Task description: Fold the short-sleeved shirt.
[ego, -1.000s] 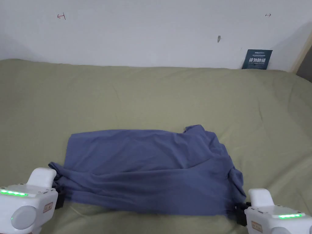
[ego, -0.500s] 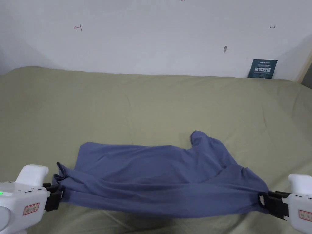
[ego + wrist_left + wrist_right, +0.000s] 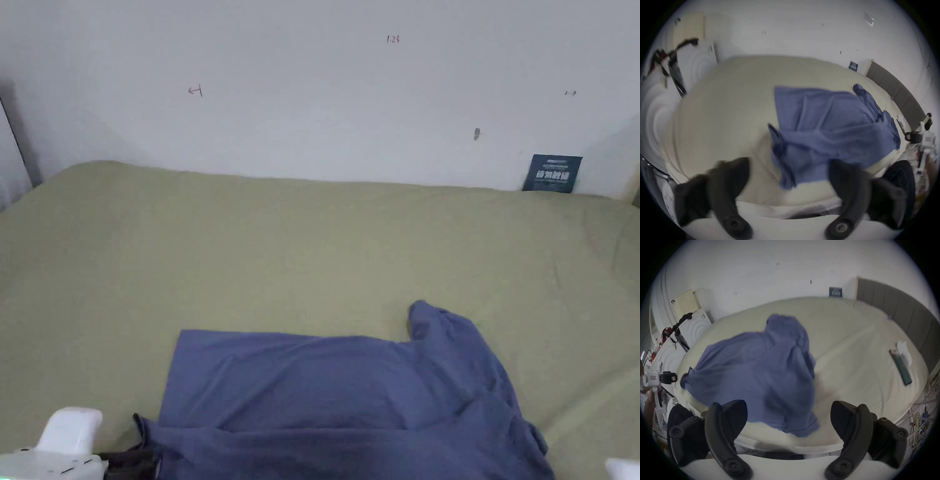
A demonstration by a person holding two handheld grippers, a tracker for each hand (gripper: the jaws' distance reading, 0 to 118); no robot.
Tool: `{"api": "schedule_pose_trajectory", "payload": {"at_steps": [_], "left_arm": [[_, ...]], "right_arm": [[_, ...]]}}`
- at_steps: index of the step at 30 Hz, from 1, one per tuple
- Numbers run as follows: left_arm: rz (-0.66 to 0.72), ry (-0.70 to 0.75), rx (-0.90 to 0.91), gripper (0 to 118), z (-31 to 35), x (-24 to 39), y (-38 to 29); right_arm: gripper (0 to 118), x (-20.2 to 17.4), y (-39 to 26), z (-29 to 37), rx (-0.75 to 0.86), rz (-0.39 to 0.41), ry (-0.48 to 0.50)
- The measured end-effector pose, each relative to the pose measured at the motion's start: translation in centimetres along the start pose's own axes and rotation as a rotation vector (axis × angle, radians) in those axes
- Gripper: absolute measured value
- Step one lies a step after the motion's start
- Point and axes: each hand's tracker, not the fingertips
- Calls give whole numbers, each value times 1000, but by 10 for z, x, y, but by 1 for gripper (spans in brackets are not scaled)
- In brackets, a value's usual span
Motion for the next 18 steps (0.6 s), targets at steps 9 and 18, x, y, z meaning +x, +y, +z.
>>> {"api": "schedule_pose_trajectory", "payload": {"at_steps": [9, 18], "left_arm": [[-26, 68, 511, 108, 82, 58, 53], [-65, 6, 371, 5, 37, 56, 50]], "right_arm": [[103, -91, 74, 78, 561, 43, 47], [9, -127, 87, 73, 560, 147, 88]]}}
